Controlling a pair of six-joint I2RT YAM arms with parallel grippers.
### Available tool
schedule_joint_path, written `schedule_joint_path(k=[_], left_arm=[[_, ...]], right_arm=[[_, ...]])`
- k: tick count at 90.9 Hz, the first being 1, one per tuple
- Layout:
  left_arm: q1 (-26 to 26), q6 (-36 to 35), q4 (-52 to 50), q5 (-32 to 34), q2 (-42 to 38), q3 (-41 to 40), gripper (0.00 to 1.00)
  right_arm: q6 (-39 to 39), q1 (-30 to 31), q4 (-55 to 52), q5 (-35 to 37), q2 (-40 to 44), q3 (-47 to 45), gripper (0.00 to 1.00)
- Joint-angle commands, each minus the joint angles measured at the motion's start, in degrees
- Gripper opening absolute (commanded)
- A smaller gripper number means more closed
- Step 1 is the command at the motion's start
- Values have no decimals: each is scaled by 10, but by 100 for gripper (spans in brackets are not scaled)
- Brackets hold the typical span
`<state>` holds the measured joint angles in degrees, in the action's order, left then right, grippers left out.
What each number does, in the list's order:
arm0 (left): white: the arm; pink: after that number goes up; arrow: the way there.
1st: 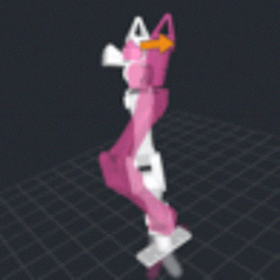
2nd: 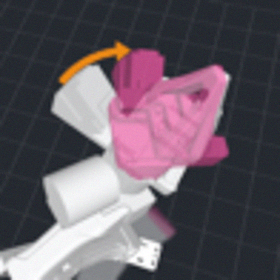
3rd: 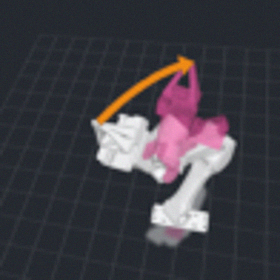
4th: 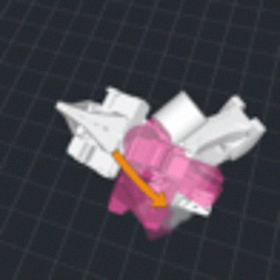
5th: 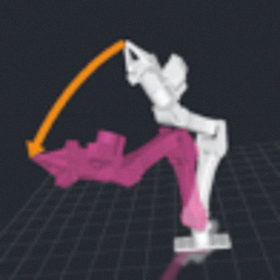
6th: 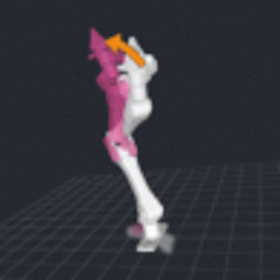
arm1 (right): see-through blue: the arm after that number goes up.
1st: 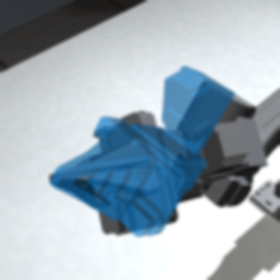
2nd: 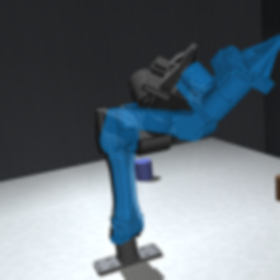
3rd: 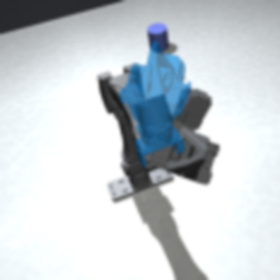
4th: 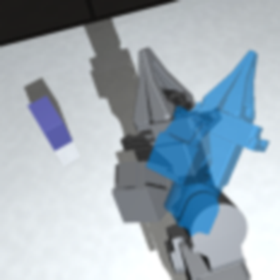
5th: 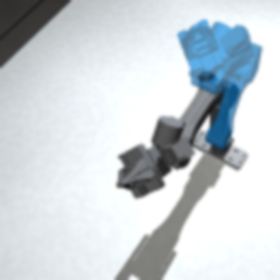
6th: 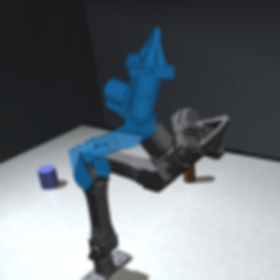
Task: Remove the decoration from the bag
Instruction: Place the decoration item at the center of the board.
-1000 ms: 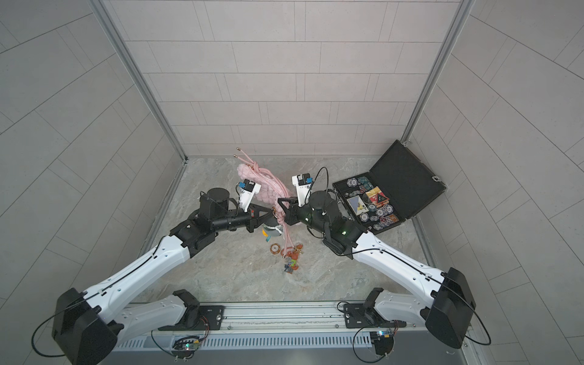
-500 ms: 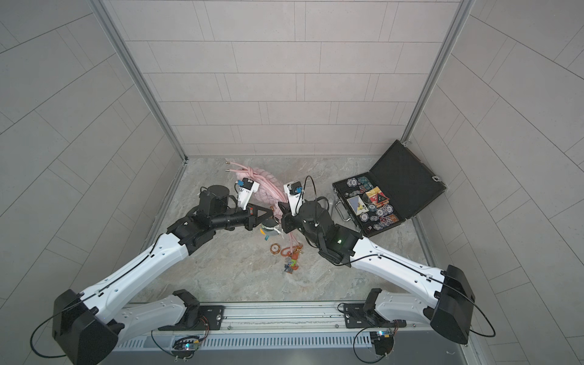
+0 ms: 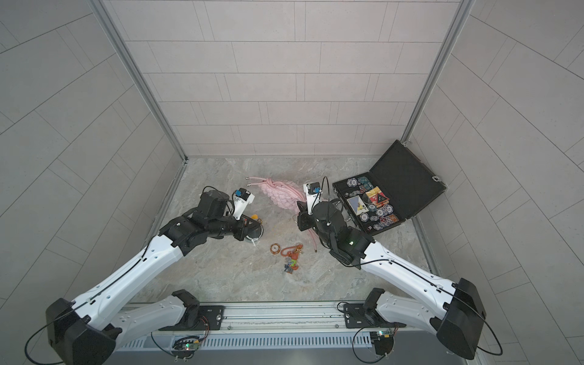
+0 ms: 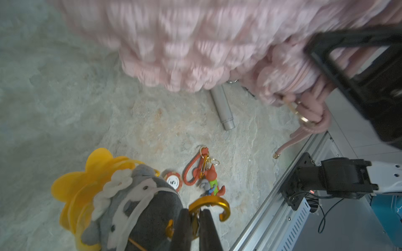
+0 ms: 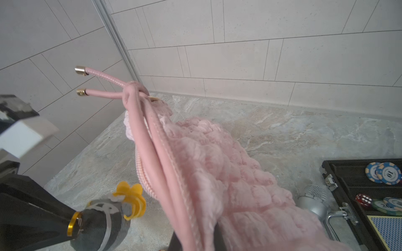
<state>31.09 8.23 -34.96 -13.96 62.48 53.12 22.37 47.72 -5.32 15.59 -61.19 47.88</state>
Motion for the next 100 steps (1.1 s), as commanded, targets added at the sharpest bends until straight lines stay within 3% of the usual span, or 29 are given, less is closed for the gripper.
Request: schedule_joint_path(k=[1, 26, 45, 64, 82, 100], left_arm=[[4, -9, -57, -21, 12, -19, 19], [22, 9, -82, -15, 46, -50, 29], [24, 13, -81, -19, 91, -48, 45], [22, 25, -67, -19, 48, -45, 64], [-3, 52, -46, -5, 4, -43, 73], [-116, 99, 22, -10, -29, -67, 79]], right_arm=[[15, -1, 29, -24, -8, 13, 0], [33, -1, 46, -72, -64, 39, 0], [47, -1, 57, -92, -97, 47, 0], [46, -10, 51, -91, -102, 38, 0], [-52, -44, 48, -103, -126, 44, 0], [-241, -71, 39, -217, -194, 77, 0]])
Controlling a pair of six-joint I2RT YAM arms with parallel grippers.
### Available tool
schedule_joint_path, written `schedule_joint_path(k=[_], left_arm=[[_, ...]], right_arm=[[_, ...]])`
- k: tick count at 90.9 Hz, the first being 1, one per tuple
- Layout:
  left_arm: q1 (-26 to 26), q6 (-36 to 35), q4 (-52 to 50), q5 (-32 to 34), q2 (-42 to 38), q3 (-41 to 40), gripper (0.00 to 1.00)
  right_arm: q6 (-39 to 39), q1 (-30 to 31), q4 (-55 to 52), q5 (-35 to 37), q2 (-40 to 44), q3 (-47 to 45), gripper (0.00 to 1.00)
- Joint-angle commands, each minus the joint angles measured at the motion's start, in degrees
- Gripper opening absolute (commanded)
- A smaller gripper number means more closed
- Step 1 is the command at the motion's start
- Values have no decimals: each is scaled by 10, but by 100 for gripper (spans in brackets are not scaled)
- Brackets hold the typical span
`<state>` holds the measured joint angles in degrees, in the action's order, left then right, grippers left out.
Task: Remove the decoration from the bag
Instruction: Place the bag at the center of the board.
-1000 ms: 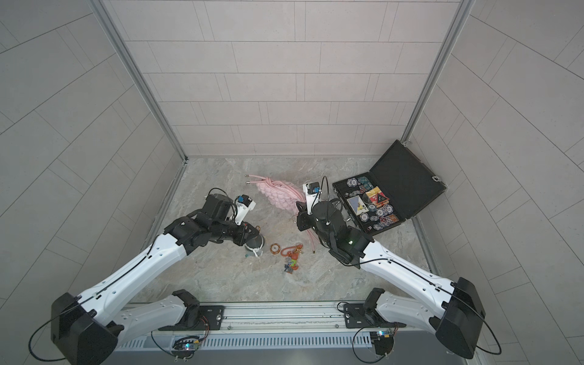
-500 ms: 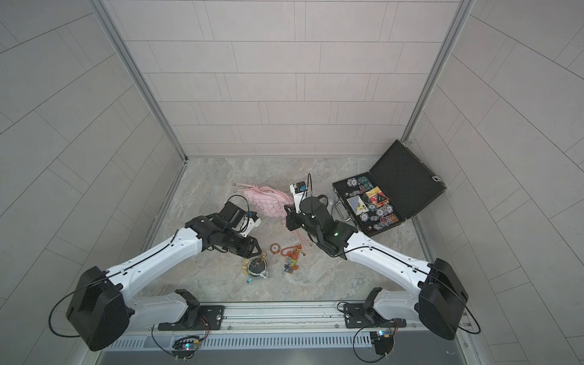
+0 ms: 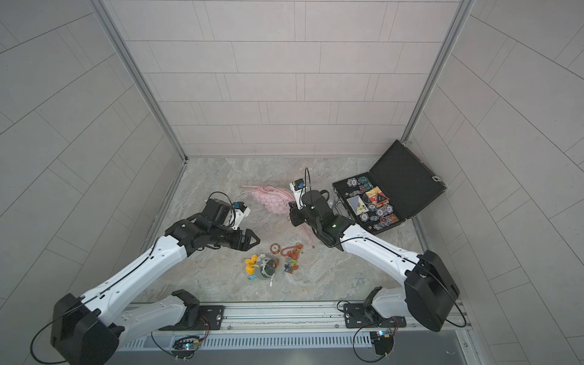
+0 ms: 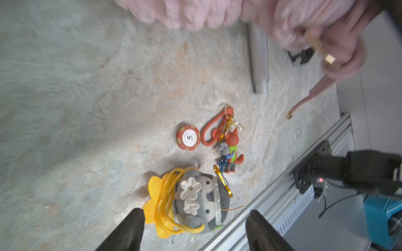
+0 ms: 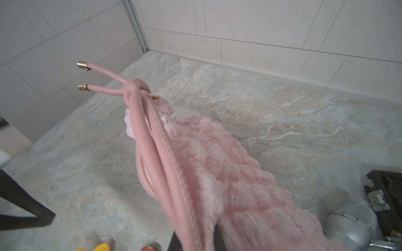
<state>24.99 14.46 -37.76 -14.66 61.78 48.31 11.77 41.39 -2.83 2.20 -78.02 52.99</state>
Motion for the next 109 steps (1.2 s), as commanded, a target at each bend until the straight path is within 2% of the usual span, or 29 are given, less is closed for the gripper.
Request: schedule_joint_path(k=[1, 12, 26, 32, 39, 48, 63, 71, 83, 88, 90, 93, 95, 102, 109], left_arm=[[-61, 39, 54, -2, -24, -20, 80], [-111, 51, 75, 11, -26, -20, 84], [-150, 48, 86, 24, -18, -11, 85], [-160, 41, 89, 35, -11, -9, 87], [-169, 33, 91, 44, -2, -6, 89], [-176, 31, 109, 61, 10, -12, 92], [-196, 24, 145, 68, 55, -8, 94], [-204, 16, 155, 76, 83, 5, 95], [-212, 4, 177, 103, 111, 15, 96], [-212, -1, 201, 137, 111, 7, 96], [-212, -3, 210, 149, 111, 2, 96], [-213, -8, 220, 173, 111, -1, 96], [-213, -11, 226, 188, 110, -5, 97], [-212, -23, 252, 240, 106, -20, 97], [-212, -27, 307, 286, 95, -52, 97]], right_arm=[[-145, -8, 13, -92, -31, 27, 0], [-224, -10, -4, -163, -91, 41, 0], [-310, -12, -81, -242, -175, 76, 0], [-332, -13, -136, -230, -206, 105, 0], [-345, -22, -142, -219, -220, 110, 0], [-357, -25, -170, -218, -229, 115, 14], [-324, -29, -170, -255, -197, 93, 48], [-307, -34, -176, -267, -166, 84, 57], [-272, -59, -198, -281, -97, 75, 65], [-240, -84, -173, -282, -56, 44, 73], [-225, -96, -156, -280, -30, 26, 79], [-186, -116, -119, -274, 0, 1, 94], [-161, -127, -94, -258, 24, -26, 99], [-105, -176, 18, -212, 98, -116, 100], [-62, -214, 107, -113, 151, -198, 100]])
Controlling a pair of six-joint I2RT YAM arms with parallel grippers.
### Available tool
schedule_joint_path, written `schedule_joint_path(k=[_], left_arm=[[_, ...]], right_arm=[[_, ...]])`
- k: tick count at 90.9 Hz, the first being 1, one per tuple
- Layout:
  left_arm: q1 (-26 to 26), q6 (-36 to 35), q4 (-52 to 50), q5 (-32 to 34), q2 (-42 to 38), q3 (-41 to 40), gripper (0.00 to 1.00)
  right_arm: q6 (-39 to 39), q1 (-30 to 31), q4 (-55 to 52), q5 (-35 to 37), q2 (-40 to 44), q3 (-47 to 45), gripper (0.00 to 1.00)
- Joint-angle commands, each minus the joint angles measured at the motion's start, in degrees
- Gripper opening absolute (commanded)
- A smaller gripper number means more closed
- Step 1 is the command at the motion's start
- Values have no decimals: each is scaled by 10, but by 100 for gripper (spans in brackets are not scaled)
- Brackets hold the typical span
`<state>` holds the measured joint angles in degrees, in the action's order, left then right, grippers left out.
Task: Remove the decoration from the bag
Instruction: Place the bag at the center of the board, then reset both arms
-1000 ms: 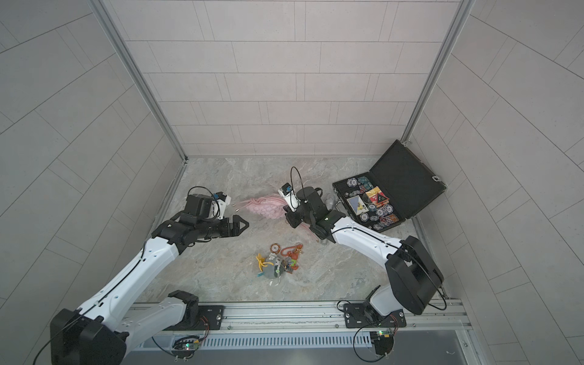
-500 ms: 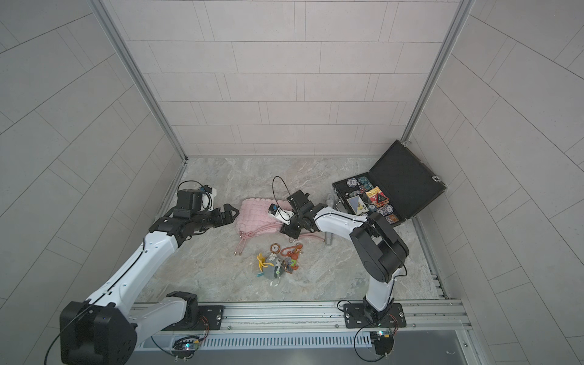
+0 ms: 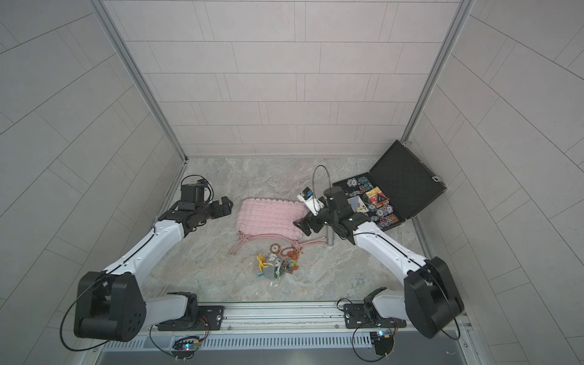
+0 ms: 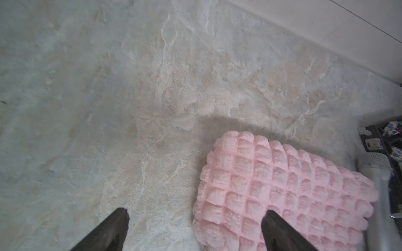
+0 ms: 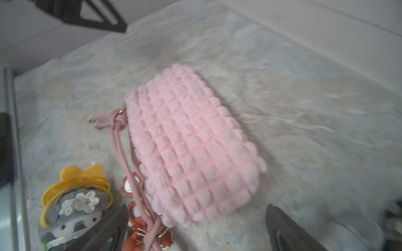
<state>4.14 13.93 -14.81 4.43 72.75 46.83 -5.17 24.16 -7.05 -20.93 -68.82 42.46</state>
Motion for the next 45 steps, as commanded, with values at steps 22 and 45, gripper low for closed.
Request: schedule_joint_path(k=[22, 45], left_arm=[[-4, -18, 263, 151, 31, -112, 98], [-4, -56, 389, 150, 45, -176, 100]], right_arm=[[147, -170, 297, 268, 99, -207, 100], [124, -239, 430, 242, 17, -253, 100]])
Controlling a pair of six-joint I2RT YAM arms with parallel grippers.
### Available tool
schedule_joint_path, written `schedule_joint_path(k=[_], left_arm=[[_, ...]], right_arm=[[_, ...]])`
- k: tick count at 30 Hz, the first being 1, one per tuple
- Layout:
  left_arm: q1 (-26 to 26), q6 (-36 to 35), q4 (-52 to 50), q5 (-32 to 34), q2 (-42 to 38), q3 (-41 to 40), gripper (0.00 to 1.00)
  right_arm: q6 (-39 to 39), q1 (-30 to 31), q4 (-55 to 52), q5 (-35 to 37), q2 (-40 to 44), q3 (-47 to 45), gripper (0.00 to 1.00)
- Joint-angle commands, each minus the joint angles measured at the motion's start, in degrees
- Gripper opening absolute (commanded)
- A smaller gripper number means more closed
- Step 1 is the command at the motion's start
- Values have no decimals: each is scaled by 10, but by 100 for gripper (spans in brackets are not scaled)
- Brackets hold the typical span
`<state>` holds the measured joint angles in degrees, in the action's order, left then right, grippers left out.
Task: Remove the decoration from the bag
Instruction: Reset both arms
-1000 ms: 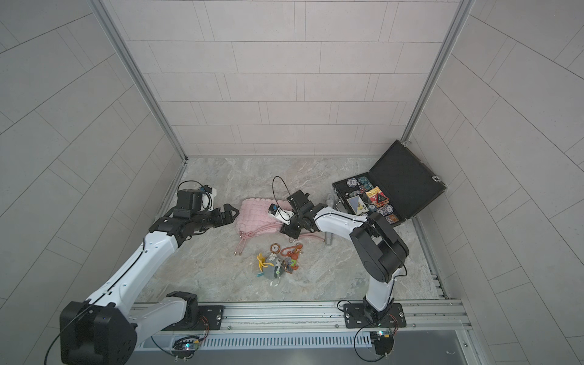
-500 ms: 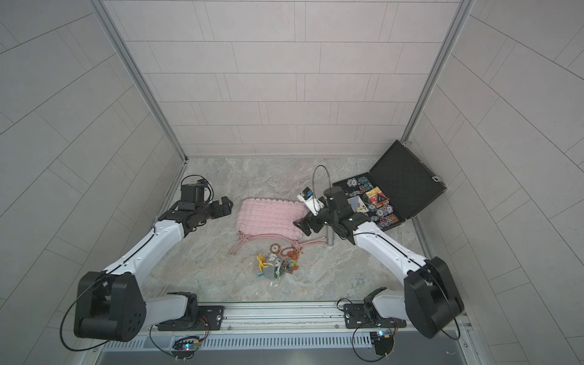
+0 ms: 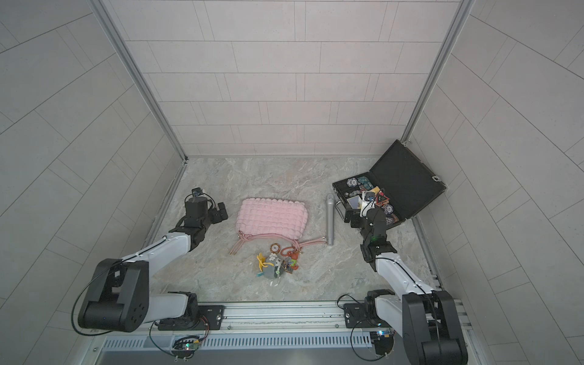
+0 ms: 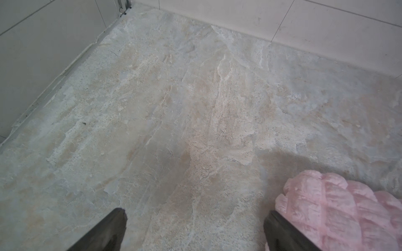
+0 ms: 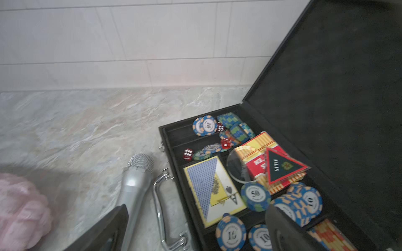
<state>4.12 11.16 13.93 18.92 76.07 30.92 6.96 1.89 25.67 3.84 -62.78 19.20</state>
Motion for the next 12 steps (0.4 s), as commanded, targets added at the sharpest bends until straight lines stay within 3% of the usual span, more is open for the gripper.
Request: schedule_joint_path(k=[1, 12], left_arm=[[-3, -29, 102, 5, 13, -17, 100], [-3, -65, 156, -24, 31, -33, 100]], right_arm=[[2, -17, 106, -9, -49, -20, 100], [-14, -19, 141, -45, -111, 1, 100]])
